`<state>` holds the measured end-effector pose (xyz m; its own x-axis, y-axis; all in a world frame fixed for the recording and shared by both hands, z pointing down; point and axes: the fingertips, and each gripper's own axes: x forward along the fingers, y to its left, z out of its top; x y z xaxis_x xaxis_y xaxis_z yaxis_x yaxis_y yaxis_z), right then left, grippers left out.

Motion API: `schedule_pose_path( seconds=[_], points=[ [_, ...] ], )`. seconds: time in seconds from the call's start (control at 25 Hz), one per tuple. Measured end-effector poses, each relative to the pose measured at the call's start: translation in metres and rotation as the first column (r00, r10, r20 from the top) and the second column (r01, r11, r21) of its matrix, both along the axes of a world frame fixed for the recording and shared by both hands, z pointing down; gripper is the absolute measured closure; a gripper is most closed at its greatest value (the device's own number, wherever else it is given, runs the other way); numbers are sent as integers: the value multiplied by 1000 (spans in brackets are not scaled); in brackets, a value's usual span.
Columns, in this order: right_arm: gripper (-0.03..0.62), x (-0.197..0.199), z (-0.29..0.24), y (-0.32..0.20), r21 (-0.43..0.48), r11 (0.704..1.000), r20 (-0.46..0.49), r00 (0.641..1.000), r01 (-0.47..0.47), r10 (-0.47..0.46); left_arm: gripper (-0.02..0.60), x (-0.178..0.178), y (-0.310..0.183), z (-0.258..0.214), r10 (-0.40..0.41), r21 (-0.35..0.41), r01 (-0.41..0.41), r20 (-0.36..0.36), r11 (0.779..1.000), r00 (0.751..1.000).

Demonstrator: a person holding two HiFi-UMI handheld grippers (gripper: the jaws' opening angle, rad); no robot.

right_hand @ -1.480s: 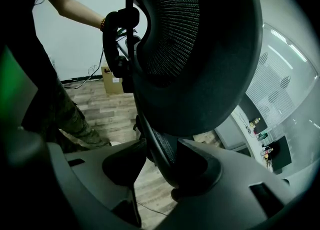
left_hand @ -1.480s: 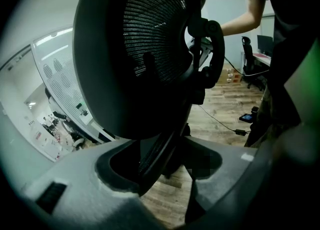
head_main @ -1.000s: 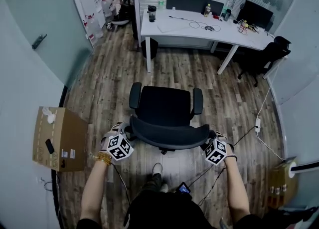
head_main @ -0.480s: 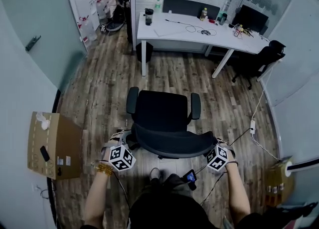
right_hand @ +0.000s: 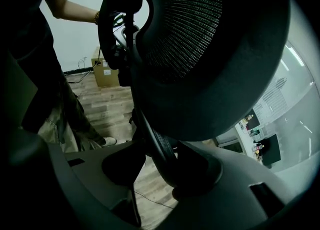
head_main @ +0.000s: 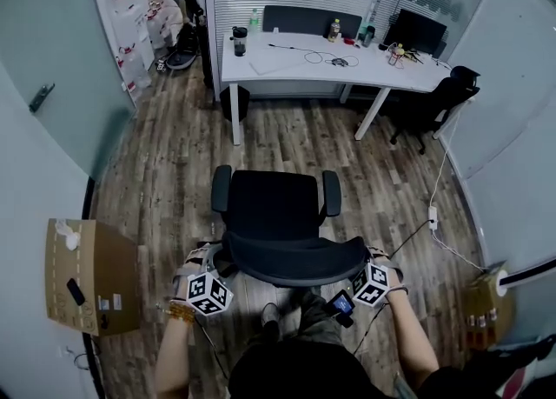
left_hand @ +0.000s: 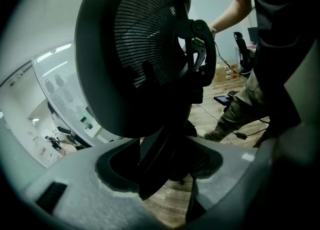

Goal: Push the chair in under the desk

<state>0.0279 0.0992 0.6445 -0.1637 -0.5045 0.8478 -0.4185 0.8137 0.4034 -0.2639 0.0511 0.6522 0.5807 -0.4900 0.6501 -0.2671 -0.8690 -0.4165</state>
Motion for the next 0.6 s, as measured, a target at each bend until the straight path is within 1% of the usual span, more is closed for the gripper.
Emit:
schedule_pose_path(
  seconds=[0.4,0.6],
  points=[
    [398,-3,-2,0,35,999,-1,1000,-1,1,304,-2,-6,-2,-2,18,2,-2,1000,1000],
    [396,-2,0,-2,53,999,10,1000,2,-3,307,-2,-10,0,6,3,-6,8,1000,1000]
  ],
)
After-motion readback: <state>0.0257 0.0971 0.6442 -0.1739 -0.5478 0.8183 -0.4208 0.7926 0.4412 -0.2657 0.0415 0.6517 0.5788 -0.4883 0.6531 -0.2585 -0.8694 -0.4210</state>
